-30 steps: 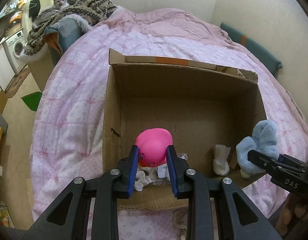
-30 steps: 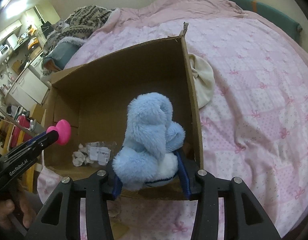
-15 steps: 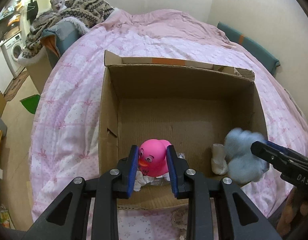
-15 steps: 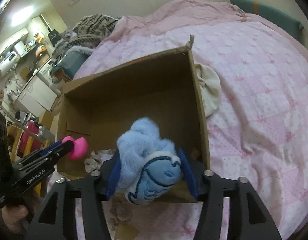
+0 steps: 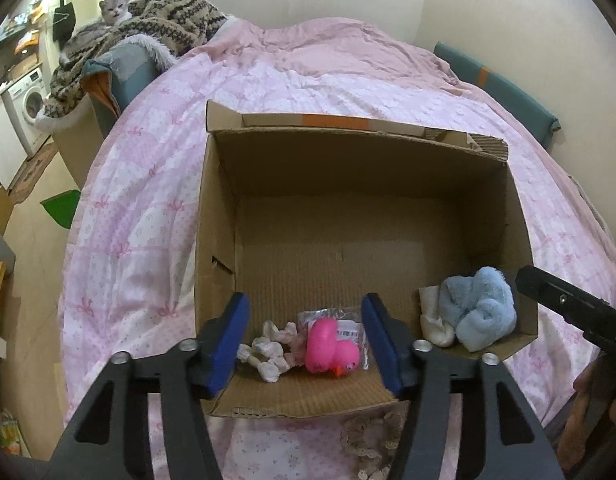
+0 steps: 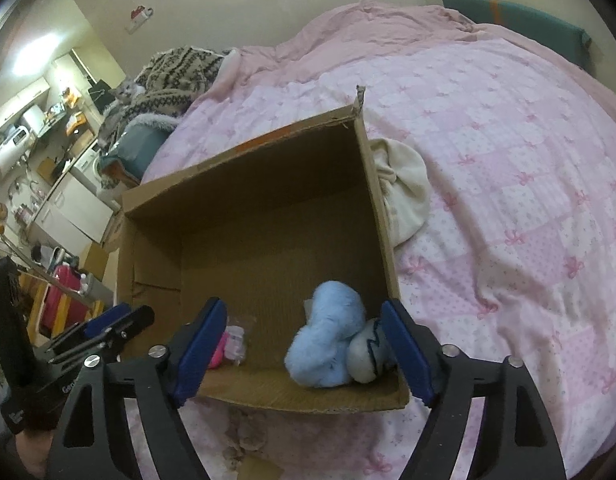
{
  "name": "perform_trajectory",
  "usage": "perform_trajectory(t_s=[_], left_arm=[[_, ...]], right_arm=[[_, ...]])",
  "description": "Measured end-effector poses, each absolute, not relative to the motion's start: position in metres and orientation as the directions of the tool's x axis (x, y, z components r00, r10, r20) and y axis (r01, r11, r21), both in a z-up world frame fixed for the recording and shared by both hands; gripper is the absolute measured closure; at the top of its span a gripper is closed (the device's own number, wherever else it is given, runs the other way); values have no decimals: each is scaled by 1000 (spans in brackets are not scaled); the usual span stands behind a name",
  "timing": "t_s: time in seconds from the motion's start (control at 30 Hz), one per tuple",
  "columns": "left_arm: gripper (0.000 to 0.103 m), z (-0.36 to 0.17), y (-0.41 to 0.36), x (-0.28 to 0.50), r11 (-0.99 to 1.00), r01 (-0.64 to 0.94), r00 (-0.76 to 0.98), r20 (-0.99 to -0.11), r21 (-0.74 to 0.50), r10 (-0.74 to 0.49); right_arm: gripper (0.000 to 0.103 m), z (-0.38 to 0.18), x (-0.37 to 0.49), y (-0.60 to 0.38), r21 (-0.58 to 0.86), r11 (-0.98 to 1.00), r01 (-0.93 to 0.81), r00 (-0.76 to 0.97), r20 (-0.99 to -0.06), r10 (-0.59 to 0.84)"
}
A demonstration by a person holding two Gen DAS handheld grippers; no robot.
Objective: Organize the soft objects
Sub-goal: 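Open both tools to release the slipper and duck, then withdraw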
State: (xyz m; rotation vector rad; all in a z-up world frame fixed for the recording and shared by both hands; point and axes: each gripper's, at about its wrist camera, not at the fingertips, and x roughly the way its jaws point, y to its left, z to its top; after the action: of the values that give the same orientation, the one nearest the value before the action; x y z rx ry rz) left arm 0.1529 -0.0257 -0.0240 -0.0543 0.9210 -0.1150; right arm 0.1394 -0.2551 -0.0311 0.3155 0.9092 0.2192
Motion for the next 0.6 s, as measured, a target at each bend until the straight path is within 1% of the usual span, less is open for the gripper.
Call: perform_trajectory(t_s=[0.03, 0.07, 0.3, 0.43, 0.6], left_arm=[[39, -23, -26, 153, 993, 73, 602, -790, -93, -118], [38, -23, -26, 152, 993, 70, 605, -788, -91, -115], [38, -22, -25, 148, 995, 64, 603, -791, -78, -101], [38, -18, -18, 141, 996, 53, 611, -786, -71, -89], [38, -8, -7, 131, 996, 19, 630, -773, -88, -80]], right_arm=[[13, -30, 139, -255, 361, 931, -56, 600, -733, 320], [12, -28, 138, -254, 363, 930, -62, 605, -727, 324], [12, -25, 138, -249, 349, 933, -85, 602, -729, 327], [12, -25, 136, -251, 372, 925, -76, 603, -722, 339], [12, -22, 130, -248, 364, 928, -78, 604, -723, 335]])
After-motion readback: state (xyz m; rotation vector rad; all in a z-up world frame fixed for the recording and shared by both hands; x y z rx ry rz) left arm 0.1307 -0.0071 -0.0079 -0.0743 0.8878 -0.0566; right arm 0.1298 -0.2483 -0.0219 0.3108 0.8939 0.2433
